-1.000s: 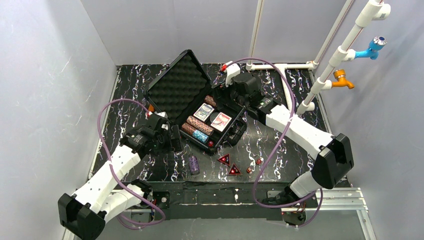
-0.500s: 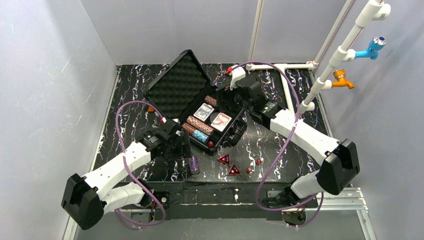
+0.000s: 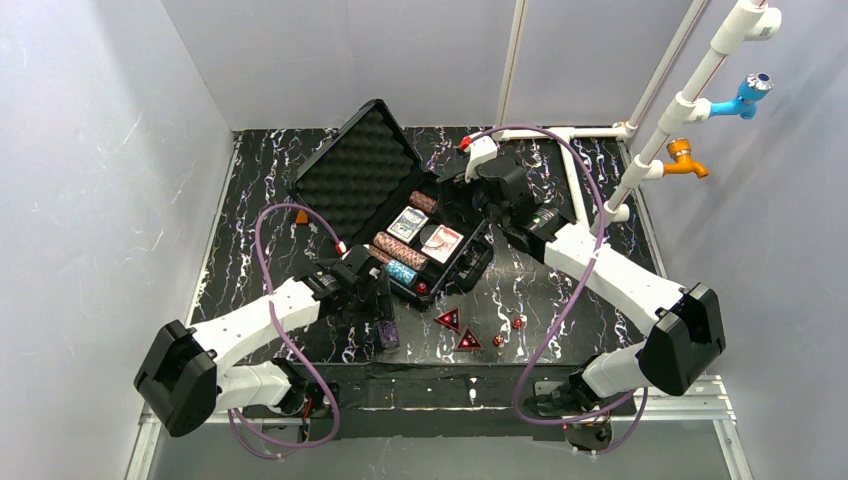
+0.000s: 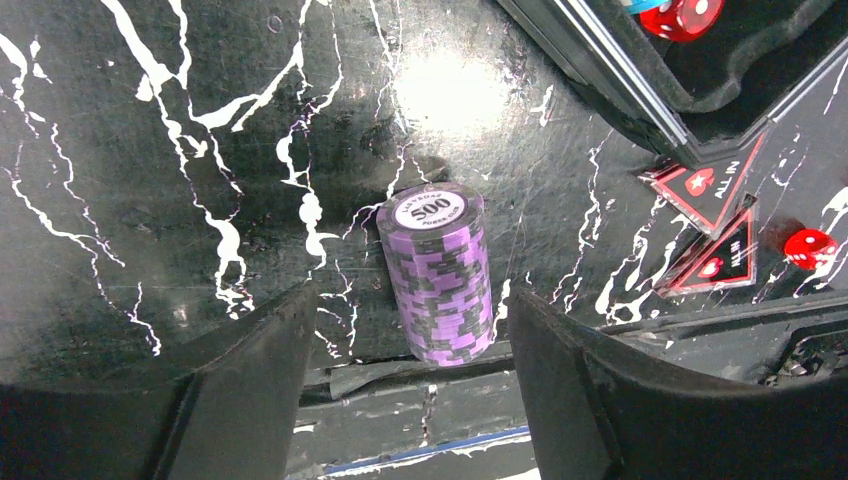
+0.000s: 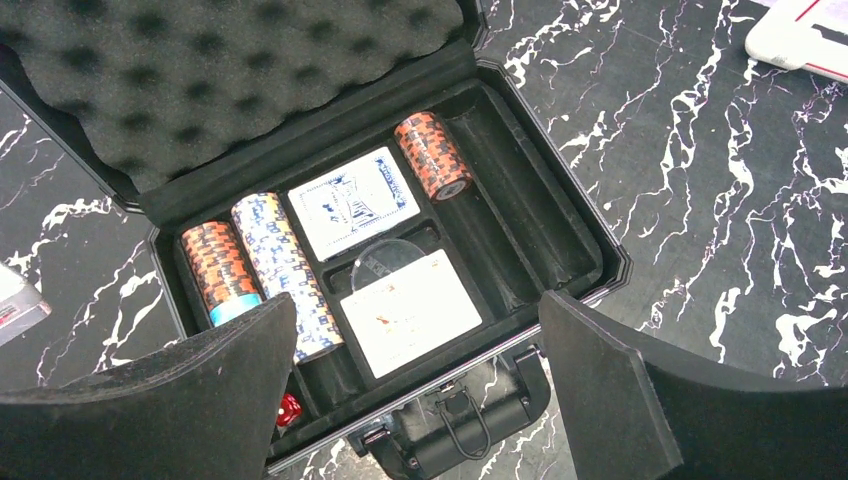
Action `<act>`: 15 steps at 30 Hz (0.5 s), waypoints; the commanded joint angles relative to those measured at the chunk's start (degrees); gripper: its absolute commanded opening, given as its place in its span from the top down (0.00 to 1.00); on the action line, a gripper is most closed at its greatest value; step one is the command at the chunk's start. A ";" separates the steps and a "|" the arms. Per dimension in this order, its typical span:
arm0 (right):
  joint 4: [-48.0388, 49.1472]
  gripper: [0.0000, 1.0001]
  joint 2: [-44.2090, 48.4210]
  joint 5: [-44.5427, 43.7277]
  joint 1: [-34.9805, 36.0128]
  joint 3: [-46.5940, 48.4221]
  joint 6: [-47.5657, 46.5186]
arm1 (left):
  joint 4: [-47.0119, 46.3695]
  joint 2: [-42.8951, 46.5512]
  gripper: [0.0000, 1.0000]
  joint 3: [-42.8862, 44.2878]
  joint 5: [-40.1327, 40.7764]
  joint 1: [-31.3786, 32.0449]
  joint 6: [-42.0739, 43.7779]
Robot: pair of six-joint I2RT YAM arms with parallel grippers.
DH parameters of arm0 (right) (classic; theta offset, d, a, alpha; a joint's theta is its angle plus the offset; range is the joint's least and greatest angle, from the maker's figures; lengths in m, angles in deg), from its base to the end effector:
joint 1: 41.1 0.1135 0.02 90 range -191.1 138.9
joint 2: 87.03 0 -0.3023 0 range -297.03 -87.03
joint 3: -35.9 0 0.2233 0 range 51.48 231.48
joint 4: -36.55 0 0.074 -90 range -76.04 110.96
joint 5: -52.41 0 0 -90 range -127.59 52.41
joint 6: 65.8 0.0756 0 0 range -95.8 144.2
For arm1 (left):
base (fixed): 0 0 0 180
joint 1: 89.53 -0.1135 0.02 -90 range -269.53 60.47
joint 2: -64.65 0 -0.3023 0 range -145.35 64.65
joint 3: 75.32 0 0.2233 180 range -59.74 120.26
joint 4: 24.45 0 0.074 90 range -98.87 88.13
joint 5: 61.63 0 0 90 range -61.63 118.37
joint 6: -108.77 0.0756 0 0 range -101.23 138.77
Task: Pack up texas hold em set
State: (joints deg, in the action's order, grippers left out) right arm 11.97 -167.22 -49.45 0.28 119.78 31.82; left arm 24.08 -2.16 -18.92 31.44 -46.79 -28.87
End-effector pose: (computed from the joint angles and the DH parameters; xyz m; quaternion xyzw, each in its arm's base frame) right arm 0.2576 0.2062 0.3730 -0.1818 0.8009 0.1565 0.5487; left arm 0.1480 -0.1312 0.2230 -0.0483 0.9620 -0.1717 0.2069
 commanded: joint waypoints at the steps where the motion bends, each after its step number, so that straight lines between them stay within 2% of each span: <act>1: 1.87 0.02 2.14 -1.28 0.10 -0.66 0.64 | -1.06 -1.62 0.33 -0.48 1.94 0.92 -1.65; 15: 2.09 0.02 1.27 -1.60 0.09 -0.79 0.47 | -2.37 -7.70 0.37 0.92 2.98 2.93 -2.22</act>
State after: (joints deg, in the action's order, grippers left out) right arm 11.82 -167.19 -49.93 0.28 118.97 31.97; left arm 21.07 -8.78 -18.92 32.47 -44.52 -30.31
